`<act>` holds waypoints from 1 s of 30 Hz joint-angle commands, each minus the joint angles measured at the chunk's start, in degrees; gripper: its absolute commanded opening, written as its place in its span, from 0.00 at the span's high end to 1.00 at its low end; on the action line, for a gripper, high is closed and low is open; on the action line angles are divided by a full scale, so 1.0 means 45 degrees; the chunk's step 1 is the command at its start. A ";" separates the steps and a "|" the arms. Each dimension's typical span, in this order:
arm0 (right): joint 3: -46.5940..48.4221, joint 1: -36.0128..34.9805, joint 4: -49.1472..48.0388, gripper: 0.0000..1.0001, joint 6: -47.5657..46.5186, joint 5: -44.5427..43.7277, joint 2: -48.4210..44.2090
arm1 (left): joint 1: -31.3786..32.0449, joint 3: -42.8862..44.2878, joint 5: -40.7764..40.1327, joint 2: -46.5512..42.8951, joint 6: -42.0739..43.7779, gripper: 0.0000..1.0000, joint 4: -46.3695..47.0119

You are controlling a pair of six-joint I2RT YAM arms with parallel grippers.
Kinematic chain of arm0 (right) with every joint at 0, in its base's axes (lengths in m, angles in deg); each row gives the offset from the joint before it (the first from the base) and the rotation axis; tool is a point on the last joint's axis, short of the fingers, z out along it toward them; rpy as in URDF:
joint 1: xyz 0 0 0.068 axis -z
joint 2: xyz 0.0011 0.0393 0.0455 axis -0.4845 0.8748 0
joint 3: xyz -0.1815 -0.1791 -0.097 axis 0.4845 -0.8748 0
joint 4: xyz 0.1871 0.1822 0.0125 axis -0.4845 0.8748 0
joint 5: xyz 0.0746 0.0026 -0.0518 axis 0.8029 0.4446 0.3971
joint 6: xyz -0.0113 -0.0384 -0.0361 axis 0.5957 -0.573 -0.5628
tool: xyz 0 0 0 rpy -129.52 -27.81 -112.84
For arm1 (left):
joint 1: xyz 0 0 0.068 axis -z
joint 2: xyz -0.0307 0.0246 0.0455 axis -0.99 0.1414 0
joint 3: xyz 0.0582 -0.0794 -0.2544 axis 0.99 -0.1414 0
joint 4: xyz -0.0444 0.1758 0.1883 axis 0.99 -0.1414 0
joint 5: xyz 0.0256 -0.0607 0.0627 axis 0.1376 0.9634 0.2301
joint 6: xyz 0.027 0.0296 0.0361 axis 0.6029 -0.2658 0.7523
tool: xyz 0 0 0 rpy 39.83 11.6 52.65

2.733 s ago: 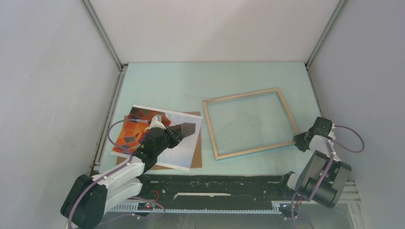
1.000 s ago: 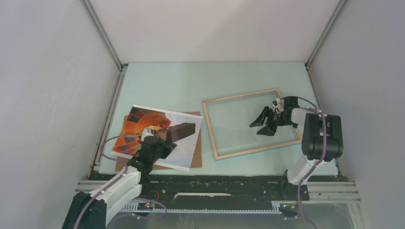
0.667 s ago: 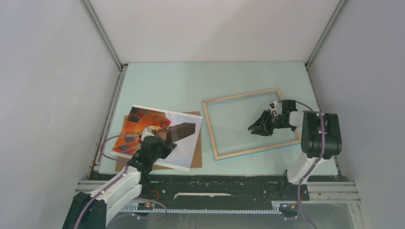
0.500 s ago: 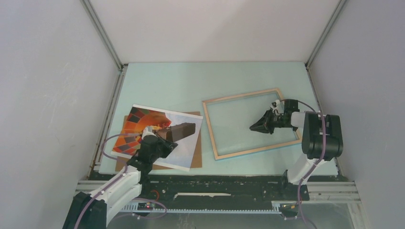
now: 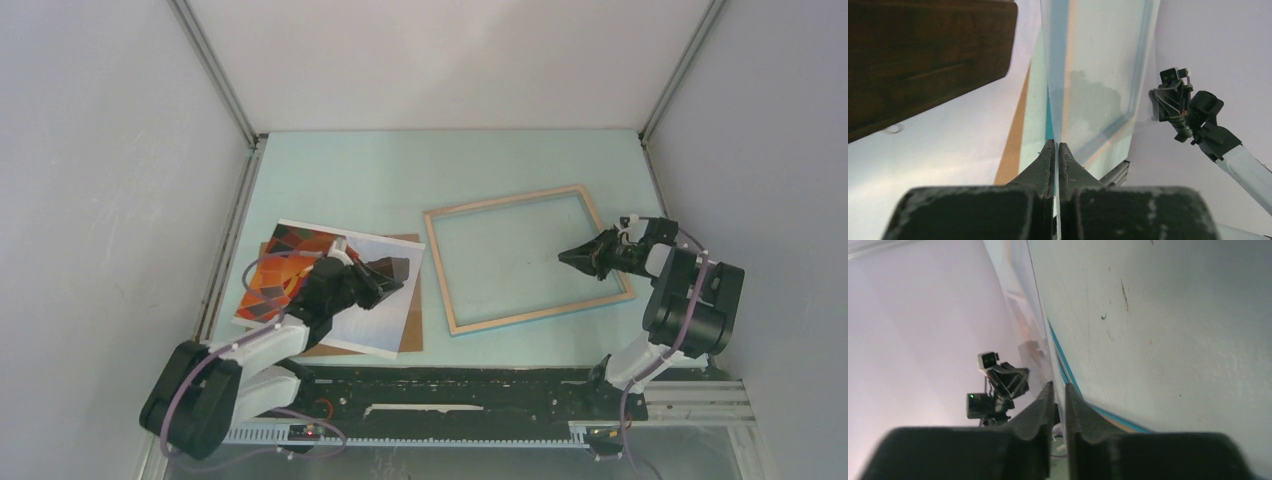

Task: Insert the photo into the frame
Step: Pick up the photo frame item from the photo frame, then place the photo frame item in the photo frame.

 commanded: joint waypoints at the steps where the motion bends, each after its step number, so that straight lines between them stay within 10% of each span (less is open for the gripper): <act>1: -0.0206 0.0050 -0.1173 0.74 0.1011 0.0480 -0.0728 | 0.0749 0.0962 0.0404 0.1310 -0.1254 1.00 0.1742; 11: -0.1719 0.0814 -0.1831 0.39 0.2793 -0.1304 -0.2781 | 0.0987 0.0752 -0.0801 0.1539 -0.2027 1.00 0.2969; 30: -0.4436 -0.0499 -0.2965 0.38 0.7673 -0.4527 -0.7776 | 0.1036 0.0460 -0.0293 0.3041 -0.3852 1.00 0.5338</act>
